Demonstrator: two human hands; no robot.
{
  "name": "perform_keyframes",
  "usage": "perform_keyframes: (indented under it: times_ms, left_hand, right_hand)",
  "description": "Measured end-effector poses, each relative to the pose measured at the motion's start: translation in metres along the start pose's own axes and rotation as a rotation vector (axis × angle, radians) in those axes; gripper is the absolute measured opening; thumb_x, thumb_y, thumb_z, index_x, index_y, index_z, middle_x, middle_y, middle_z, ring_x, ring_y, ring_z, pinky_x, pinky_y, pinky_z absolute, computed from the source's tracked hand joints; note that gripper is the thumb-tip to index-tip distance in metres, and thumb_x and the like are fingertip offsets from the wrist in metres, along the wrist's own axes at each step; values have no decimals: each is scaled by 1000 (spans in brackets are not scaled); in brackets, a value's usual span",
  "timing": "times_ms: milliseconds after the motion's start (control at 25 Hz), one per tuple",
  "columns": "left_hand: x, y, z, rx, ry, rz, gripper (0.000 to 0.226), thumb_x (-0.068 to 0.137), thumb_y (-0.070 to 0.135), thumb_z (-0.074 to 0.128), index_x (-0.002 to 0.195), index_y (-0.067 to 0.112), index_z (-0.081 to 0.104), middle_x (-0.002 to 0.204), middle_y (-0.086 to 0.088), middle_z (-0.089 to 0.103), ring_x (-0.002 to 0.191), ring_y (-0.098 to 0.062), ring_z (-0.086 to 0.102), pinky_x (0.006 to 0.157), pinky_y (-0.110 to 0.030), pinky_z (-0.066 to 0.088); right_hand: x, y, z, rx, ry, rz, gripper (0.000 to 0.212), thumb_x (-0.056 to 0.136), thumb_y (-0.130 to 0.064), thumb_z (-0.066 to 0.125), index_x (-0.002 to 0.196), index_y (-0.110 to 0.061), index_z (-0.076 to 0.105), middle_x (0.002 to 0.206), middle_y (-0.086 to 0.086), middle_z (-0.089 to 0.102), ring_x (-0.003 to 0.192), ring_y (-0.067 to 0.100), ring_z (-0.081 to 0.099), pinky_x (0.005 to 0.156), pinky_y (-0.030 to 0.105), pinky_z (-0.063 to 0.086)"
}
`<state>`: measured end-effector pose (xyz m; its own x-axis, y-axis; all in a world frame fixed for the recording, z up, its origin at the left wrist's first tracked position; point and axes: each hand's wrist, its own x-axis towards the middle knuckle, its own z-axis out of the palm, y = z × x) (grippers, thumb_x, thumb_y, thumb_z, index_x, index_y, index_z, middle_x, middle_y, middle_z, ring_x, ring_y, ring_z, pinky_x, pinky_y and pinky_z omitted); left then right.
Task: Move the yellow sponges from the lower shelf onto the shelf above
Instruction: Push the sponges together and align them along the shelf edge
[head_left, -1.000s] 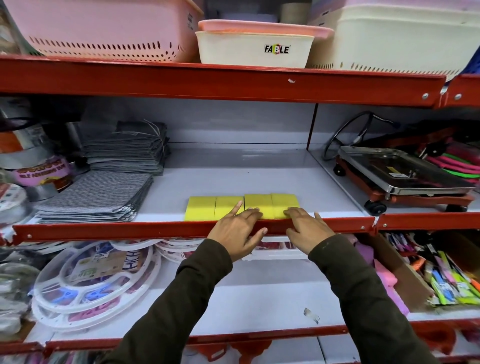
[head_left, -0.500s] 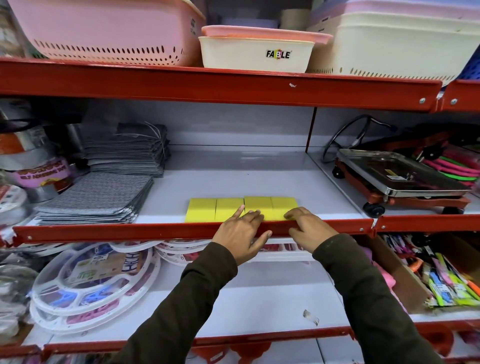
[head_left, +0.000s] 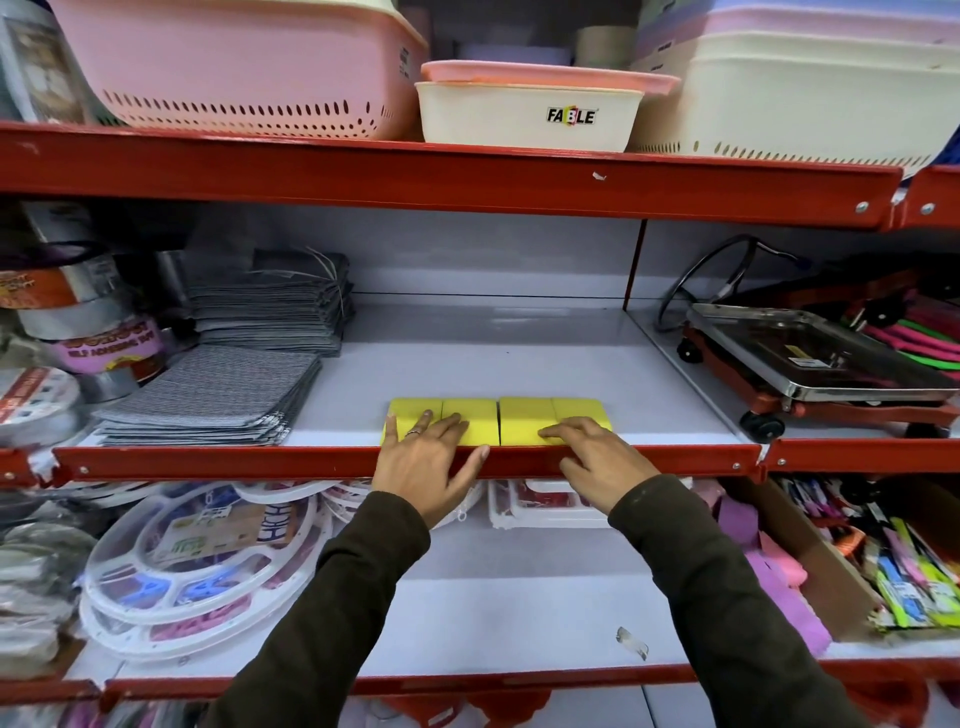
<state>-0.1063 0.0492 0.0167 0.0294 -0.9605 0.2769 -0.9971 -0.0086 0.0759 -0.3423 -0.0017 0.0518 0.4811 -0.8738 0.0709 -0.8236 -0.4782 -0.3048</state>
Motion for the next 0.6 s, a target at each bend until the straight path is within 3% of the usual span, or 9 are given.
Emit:
perform_keyframes:
  times_ms: [360,600]
  left_hand:
    - [1,5,2,-59,-16,16,65,103,66,30,154,28,45,164,7,40,155,-18,32,126,-46,26]
    - [-2,4,1,-33,-36,47,65,104,64,28,156,27,42,166,6,38,156,-19,29,127,-46,24]
  right_hand:
    - [2,2,-1,36,-1,14,42,92,-21,44,132,-27,53,143,1,47,128,22,47,108,33,39]
    - [-1,-1,-2,-22,5,17,42,93,-25,43,135,-26,51,144,3,47,128,24,49,106,35,42]
